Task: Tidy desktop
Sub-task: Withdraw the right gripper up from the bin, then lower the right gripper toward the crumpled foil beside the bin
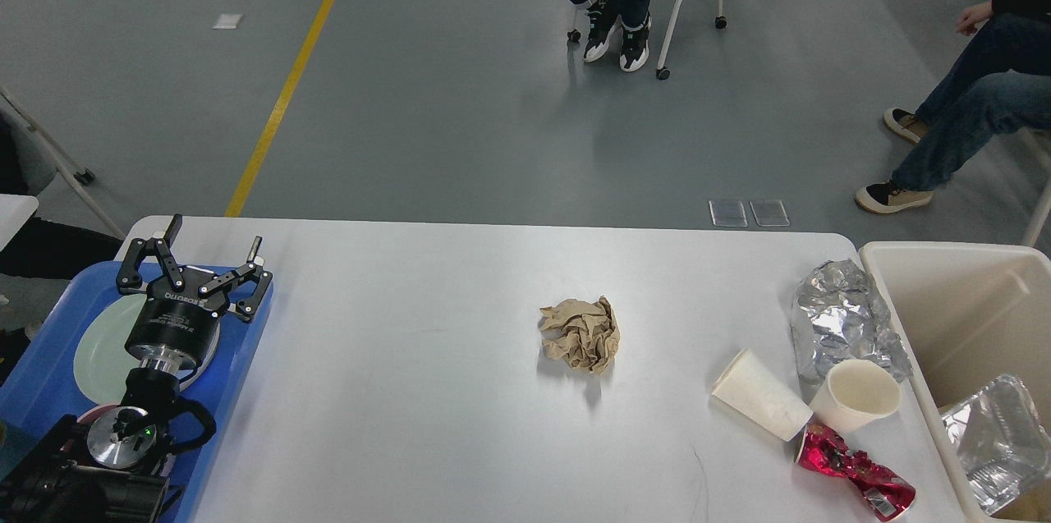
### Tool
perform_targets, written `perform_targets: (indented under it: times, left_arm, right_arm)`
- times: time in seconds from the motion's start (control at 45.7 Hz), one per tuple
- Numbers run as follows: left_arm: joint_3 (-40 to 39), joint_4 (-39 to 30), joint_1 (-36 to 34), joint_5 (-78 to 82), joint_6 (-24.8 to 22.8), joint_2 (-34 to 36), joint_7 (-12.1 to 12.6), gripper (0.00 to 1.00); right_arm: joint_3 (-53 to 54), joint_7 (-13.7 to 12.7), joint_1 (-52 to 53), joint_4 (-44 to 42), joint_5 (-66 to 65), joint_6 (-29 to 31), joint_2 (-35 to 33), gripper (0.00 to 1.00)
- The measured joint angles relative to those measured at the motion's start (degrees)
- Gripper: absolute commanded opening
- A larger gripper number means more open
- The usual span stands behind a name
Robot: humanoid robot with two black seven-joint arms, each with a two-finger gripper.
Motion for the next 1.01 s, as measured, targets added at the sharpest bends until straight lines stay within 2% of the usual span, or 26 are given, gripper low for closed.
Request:
perform_targets:
  times: [0.262, 0.437, 0.656, 0.787, 0.897, 1.006]
  left_arm:
    - [0.0, 0.0, 0.0, 0.0, 0.0, 0.0, 0.0, 0.96]
    - [0.0, 0.0, 0.0, 0.0, 0.0, 0.0, 0.0, 0.96]
    - [0.0, 0.0, 0.0, 0.0, 0.0, 0.0, 0.0, 0.96]
    - [0.0, 0.0, 0.0, 0.0, 0.0, 0.0, 0.0, 0.96]
    - [0.0, 0.0, 0.0, 0.0, 0.0, 0.0, 0.0, 0.96]
    - [0.0, 0.0, 0.0, 0.0, 0.0, 0.0, 0.0, 0.96]
  right_arm:
    - [-1.2, -0.4, 9.3, 5.4, -5.6, 6.4, -3.5, 1.00]
    - [-9.1, -1.3, 25.9, 22.1, -17.1, 7.4, -6.2, 1.00]
    - [-23.9, -1.9, 48.7, 42.6, -19.8, 9.1, -4.6, 1.00]
    - [-28.3, -2.1, 61.7, 50.7, -19.8, 17.3, 0.1, 1.00]
    - [-28.3, -2.2, 71.3, 52.8, -19.6, 28.8, 3.7, 1.00]
    - [-27.3, -2.2, 78.4, 55.4, -19.5, 36.0, 5.9, 1.00]
